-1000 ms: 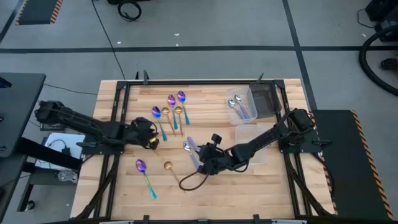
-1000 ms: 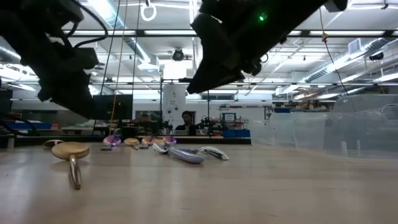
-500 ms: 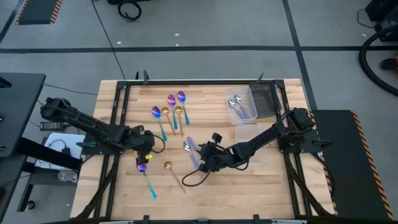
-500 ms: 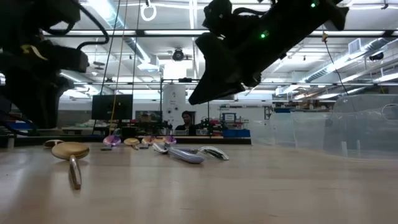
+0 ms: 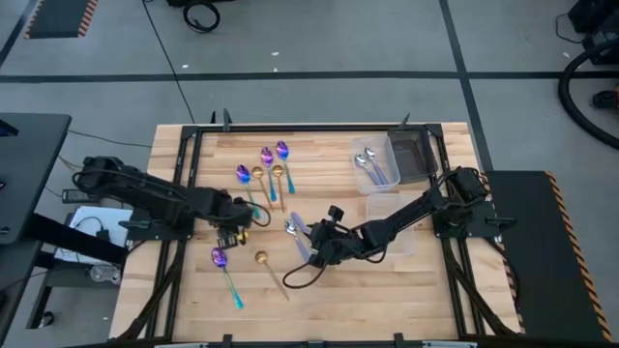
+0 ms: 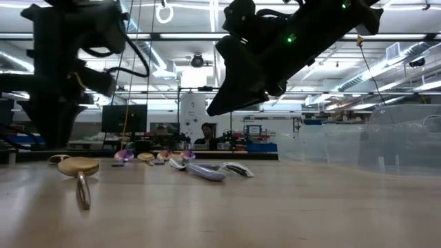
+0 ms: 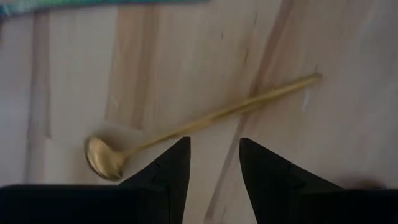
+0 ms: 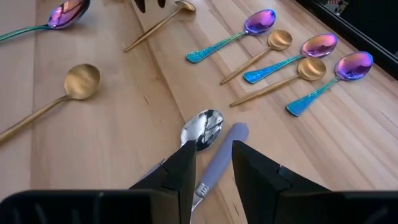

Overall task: Sort silverware by color (type)
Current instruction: Put the blue spoon into the black bin

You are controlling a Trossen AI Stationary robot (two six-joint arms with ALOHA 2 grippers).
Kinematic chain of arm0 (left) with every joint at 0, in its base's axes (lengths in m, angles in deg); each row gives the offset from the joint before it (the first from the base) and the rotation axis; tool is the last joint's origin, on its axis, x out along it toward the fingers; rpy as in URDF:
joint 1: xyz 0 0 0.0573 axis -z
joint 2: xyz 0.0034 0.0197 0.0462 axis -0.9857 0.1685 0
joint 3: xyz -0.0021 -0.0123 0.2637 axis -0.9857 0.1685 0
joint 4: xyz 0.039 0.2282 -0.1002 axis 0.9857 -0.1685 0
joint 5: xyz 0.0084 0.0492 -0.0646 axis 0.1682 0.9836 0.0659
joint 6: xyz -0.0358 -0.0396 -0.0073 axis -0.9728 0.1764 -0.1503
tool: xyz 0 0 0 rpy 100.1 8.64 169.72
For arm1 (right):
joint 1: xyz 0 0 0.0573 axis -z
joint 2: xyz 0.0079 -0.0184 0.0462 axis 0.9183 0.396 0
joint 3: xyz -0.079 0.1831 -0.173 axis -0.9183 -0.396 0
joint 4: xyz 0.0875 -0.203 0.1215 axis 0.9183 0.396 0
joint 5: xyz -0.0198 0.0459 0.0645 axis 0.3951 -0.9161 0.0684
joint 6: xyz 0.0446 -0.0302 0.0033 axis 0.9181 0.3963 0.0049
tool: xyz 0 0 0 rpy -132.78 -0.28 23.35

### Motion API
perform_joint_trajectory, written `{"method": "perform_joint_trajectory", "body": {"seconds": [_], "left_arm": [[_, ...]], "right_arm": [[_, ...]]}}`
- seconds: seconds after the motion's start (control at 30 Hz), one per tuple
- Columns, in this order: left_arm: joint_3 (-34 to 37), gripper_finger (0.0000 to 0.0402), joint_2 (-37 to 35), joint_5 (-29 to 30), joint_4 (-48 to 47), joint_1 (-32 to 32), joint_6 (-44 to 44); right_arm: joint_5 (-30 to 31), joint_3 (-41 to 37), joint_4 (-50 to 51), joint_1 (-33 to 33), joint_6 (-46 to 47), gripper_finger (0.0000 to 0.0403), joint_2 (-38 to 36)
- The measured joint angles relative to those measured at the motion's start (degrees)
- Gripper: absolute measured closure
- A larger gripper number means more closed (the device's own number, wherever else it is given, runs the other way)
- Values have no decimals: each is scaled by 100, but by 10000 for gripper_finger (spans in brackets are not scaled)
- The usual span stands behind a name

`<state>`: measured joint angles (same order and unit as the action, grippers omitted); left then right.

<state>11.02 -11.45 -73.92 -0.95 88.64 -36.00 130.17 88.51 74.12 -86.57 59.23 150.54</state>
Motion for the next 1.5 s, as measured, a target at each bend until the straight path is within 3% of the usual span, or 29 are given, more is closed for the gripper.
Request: {"method": "perform_joint_trajectory", "body": {"seconds": [0.2,0.37,0.57,0.73,0.93,1.1,1.2,1.5], "left_arm": [[-424,255,190,731,14,-429,-44],[-439,255,184,1114,494,-1154,-1017],[-110,255,181,1525,1739,-1533,-1550],[228,244,179,1683,2461,-1567,-1977],[399,187,179,1899,2460,-1299,-2666],[399,150,179,2730,2451,-886,-3471],[399,150,179,3054,2451,-737,-4042],[399,186,286,3128,2557,-946,-4593]], "right_arm": [[-2,0,63,0,-2,289,0],[73,0,244,0,115,289,0],[417,-149,272,-70,376,289,0],[394,-420,220,-25,232,289,0],[315,-535,178,-12,-462,289,-4],[316,-540,-121,110,-804,289,-13],[310,-540,-105,164,-693,289,-13],[255,-891,-11,166,-721,289,-16]]}}
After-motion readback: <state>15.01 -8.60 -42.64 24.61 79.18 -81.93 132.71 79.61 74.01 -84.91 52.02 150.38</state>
